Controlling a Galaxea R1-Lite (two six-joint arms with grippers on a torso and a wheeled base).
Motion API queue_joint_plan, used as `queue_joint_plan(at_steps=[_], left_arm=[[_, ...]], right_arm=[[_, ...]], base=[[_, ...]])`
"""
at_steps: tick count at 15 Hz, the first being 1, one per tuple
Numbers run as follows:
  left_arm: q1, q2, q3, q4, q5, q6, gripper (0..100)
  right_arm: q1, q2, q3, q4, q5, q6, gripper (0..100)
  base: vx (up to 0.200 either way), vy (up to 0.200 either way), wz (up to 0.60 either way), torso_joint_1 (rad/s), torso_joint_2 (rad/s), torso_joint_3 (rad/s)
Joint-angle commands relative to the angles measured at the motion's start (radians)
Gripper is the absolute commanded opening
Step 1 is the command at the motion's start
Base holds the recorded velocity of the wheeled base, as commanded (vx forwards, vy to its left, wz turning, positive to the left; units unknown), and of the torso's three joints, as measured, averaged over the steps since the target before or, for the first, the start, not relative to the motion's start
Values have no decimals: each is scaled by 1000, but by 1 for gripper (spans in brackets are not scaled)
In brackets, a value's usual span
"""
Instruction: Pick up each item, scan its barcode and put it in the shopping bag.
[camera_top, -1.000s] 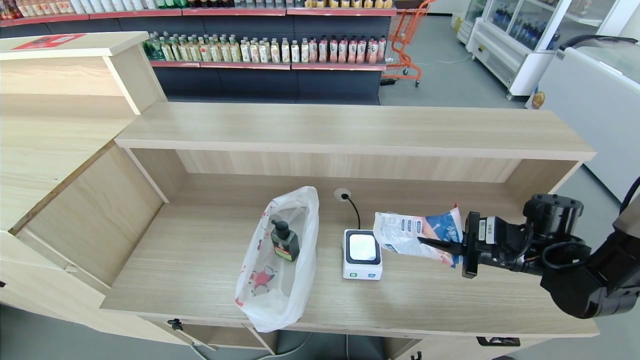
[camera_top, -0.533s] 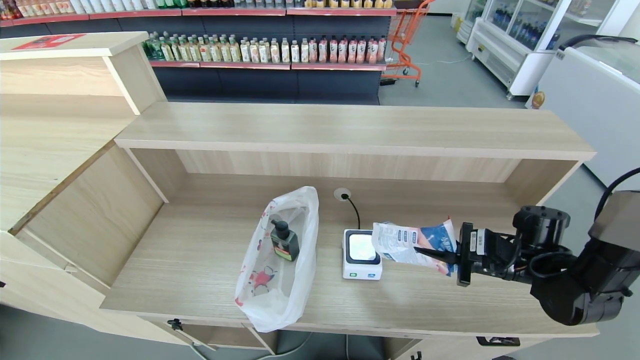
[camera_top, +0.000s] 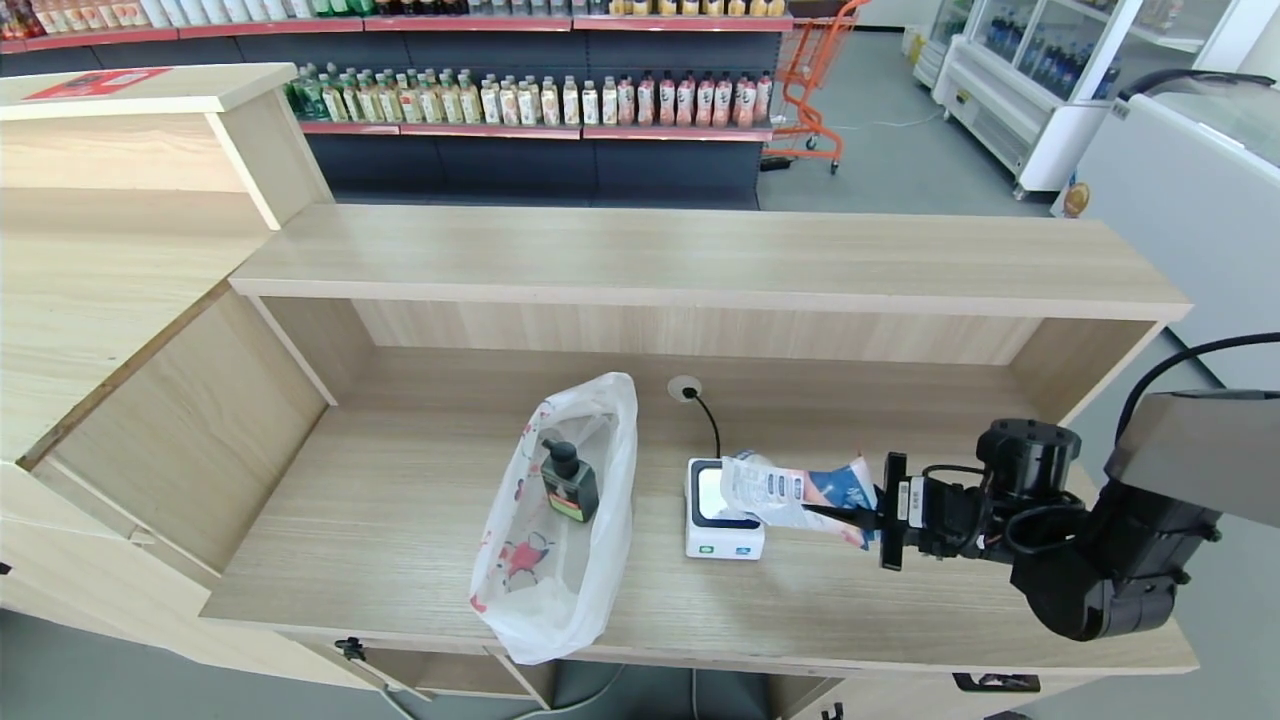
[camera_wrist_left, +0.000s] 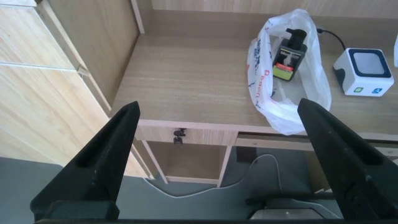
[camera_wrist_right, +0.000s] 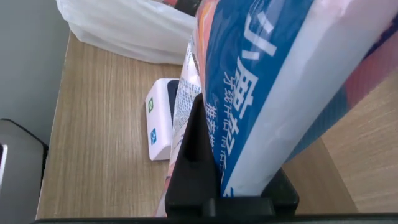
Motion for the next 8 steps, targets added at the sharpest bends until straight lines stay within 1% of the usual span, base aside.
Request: queue_joint_plan(at_steps=[1,4,8], left_arm=[[0,0,0,0,0,0,100],[1,0,0,0,0,0,100],[0,0,0,0,0,0,100]], right_arm=[[9,34,-13,-4,2,0,0],[20,85,-76,-22,3,0,0],[21,125,-122,-24,3,0,0]], base=[[0,0,0,0,0,0],[0,0,0,0,0,0],[0,0,0,0,0,0]])
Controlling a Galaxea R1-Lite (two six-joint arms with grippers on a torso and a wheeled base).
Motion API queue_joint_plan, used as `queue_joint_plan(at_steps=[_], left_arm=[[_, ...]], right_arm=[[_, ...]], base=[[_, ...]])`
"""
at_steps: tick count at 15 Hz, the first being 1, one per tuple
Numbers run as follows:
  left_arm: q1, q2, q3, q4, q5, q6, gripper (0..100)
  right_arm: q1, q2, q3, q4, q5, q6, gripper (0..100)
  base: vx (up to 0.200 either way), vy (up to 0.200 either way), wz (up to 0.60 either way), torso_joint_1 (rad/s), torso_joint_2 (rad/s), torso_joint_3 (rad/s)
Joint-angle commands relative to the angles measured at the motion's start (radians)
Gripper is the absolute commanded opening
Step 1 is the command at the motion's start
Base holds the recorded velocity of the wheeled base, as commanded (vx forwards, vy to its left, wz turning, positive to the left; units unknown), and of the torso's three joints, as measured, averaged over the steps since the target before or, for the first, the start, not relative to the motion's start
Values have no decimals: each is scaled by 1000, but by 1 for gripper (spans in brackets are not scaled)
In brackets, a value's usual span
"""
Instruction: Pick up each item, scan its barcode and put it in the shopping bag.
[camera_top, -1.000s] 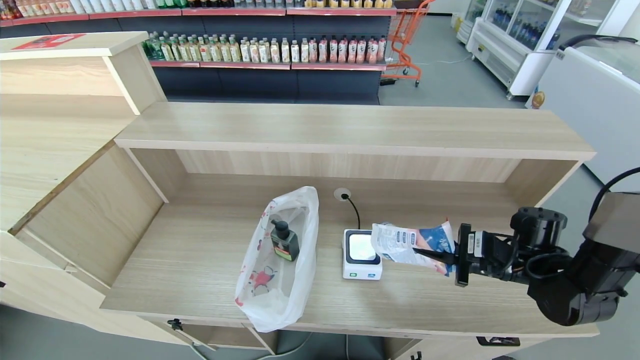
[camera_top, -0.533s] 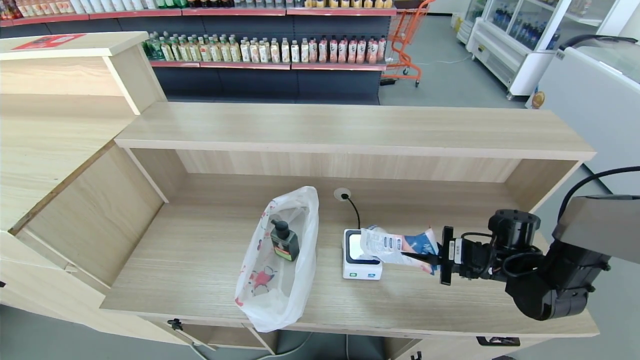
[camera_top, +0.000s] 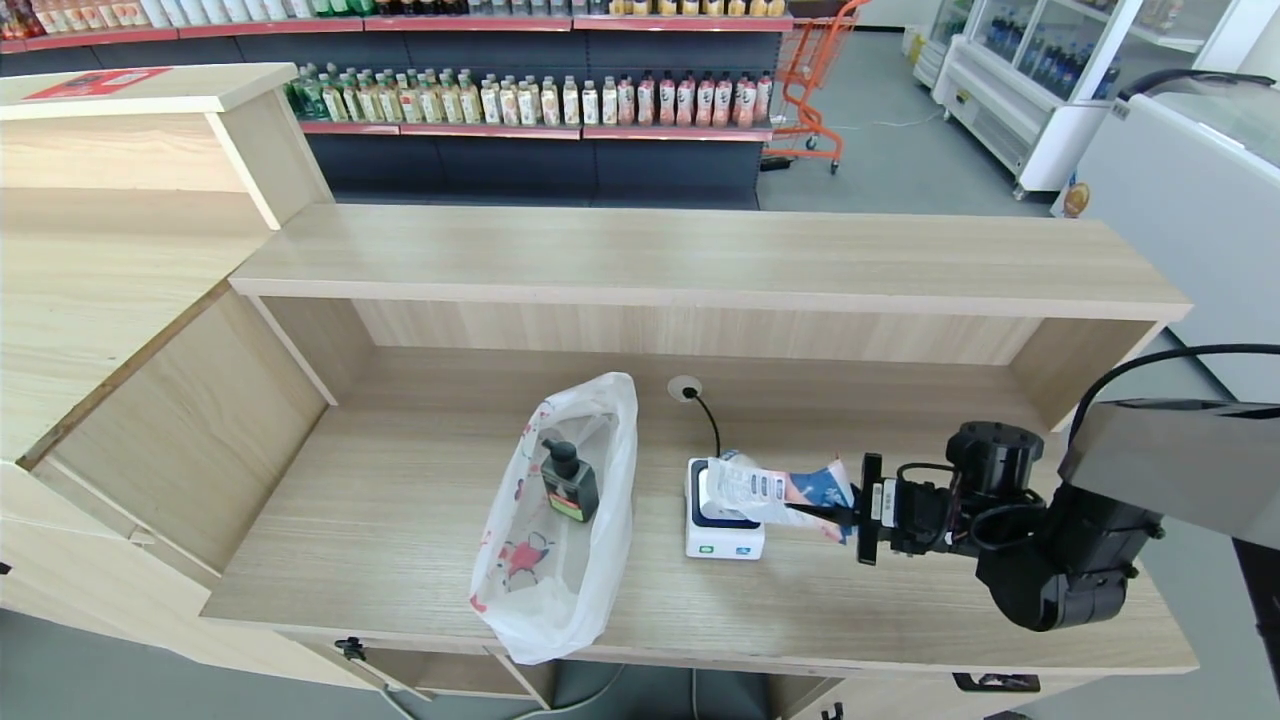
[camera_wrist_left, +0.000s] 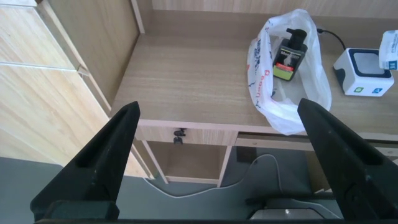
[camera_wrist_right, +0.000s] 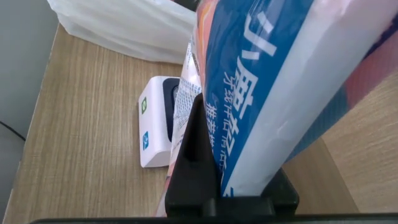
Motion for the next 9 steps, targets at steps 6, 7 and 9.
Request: queue_joint_plan(at_steps=[6,7,9], left_arm=[[0,0,0,0,0,0,100],[0,0,0,0,0,0,100],[0,0,0,0,0,0,100]], right_arm=[[32,67,-68,2,5,12,0],[36,69,-69,0,5,12,0],[36,73,-75,0,5,10,0]], base=[[0,0,0,0,0,0],[0,0,0,0,0,0],[0,0,0,0,0,0]])
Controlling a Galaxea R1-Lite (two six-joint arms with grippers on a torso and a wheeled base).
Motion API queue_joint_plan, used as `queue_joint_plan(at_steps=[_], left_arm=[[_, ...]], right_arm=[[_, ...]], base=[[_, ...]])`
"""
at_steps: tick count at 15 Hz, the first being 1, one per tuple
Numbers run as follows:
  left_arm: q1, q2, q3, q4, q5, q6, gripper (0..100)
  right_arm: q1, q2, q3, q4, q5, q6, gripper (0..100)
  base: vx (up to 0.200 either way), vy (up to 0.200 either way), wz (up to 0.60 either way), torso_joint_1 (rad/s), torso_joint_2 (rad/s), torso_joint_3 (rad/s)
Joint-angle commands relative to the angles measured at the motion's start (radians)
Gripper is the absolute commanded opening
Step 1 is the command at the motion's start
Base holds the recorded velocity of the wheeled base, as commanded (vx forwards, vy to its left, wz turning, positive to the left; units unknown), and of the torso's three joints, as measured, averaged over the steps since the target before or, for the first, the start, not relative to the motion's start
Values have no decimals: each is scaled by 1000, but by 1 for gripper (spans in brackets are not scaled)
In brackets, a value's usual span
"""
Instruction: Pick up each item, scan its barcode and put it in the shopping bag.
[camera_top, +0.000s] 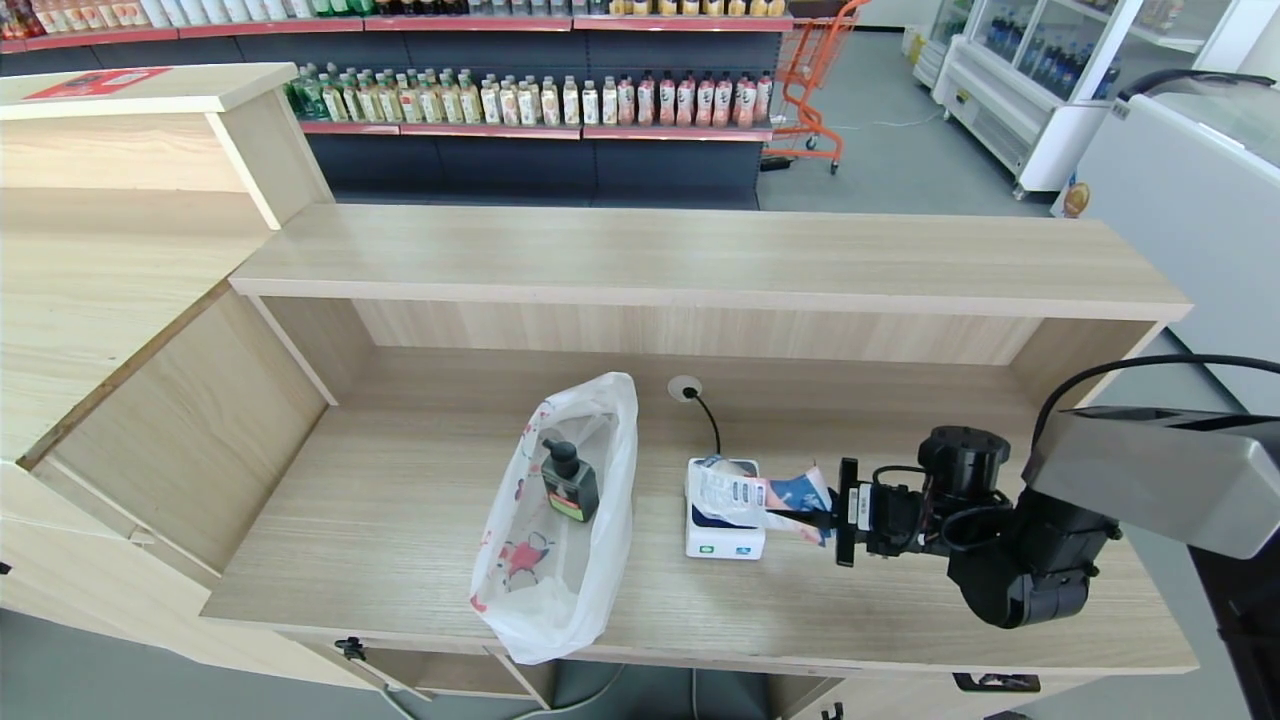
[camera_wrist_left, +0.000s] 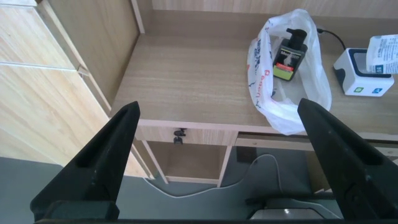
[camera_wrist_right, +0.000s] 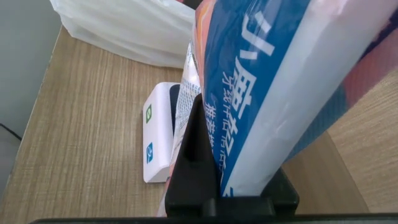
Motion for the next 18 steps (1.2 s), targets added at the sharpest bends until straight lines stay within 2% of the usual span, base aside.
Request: queue_joint_plan(at_steps=[1,16,18], left_arm=[[0,0,0,0,0,0,100],[0,0,0,0,0,0,100],[0,0,0,0,0,0,100]], right_arm=[[-2,9,-6,-2,0,-1,0],[8,59,-77,-14,0,1,0],[-25,13,-58,-14,0,21,0]], base=[[0,0,0,0,0,0],[0,0,0,0,0,0],[0,0,0,0,0,0]])
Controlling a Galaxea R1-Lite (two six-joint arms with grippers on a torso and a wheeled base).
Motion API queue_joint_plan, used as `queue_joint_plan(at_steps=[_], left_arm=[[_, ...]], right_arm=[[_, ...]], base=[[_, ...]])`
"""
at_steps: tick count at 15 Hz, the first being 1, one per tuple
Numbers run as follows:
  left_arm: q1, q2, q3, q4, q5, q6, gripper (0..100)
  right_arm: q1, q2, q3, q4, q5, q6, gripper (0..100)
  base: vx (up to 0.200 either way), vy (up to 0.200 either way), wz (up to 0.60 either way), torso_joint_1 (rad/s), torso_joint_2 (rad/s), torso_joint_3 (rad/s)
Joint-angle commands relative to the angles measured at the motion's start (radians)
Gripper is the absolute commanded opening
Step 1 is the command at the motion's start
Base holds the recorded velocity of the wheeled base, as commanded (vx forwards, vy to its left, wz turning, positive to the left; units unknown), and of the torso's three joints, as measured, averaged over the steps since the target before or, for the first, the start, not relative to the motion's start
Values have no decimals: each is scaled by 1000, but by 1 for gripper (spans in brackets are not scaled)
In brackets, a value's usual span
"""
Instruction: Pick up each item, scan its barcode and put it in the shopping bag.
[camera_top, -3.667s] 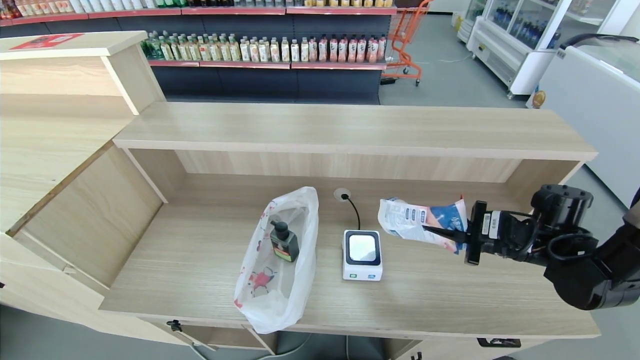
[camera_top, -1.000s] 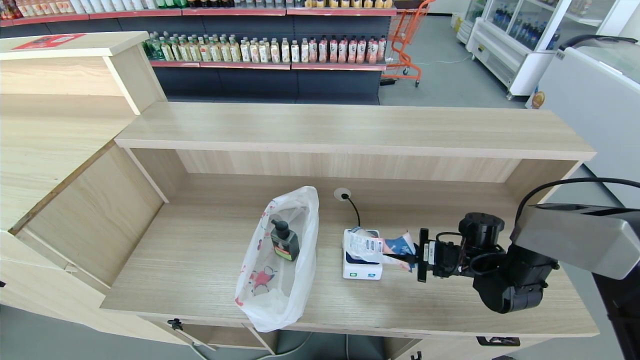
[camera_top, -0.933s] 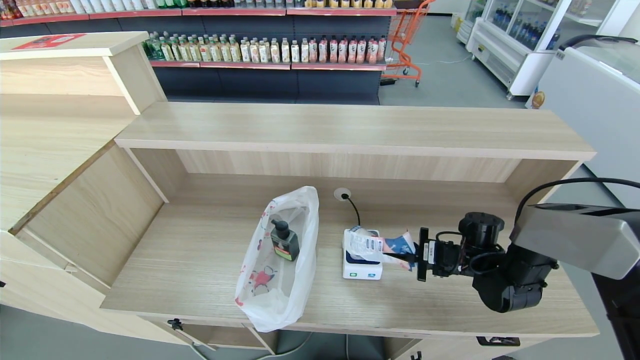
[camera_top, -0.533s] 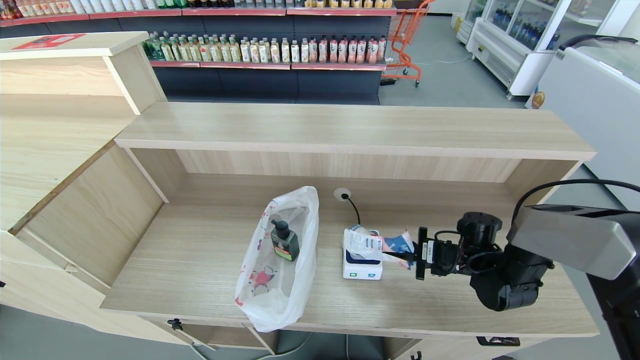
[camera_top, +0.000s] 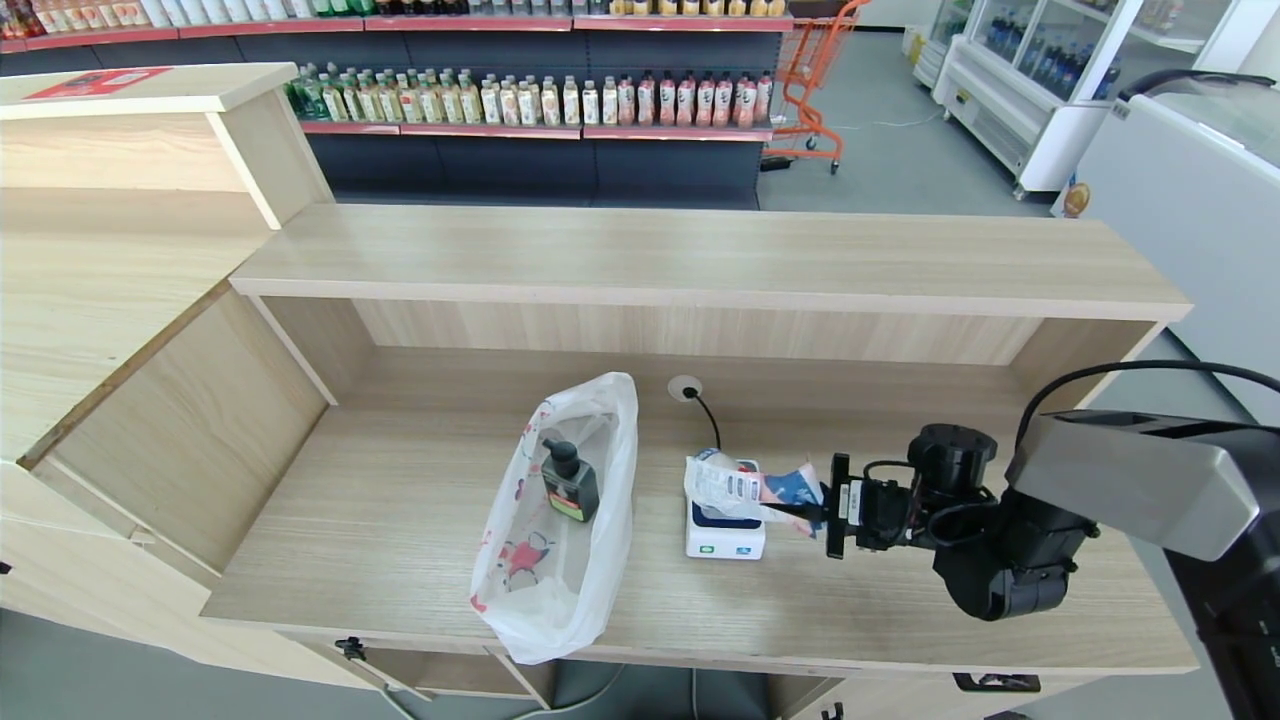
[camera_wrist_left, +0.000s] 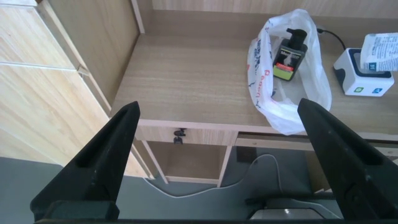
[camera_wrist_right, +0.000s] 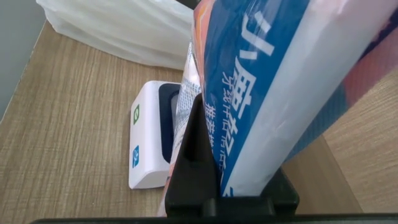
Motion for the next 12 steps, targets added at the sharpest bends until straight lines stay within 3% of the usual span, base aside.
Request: queue_joint_plan(at_steps=[1,5,6,8,10,12], left_arm=[[0,0,0,0,0,0,100],[0,0,0,0,0,0,100],[0,0,0,0,0,0,100],[0,0,0,0,0,0,100],[2,0,0,0,0,0,100],[0,0,0,0,0,0,100]], right_arm=[[-47,-86,26,-1,2,71,0],[-162,-369,96,29,-12,341,0],[-209,-534,194,65,-40,482,0],[-258,-740,345,155,-123,631,0],[-252,-859,447,287,-354,715,0],[-126,-961,432,562,-658,902,0]], base=[[0,0,0,0,0,0],[0,0,0,0,0,0],[0,0,0,0,0,0],[0,0,0,0,0,0],[0,0,0,0,0,0],[0,0,0,0,0,0]])
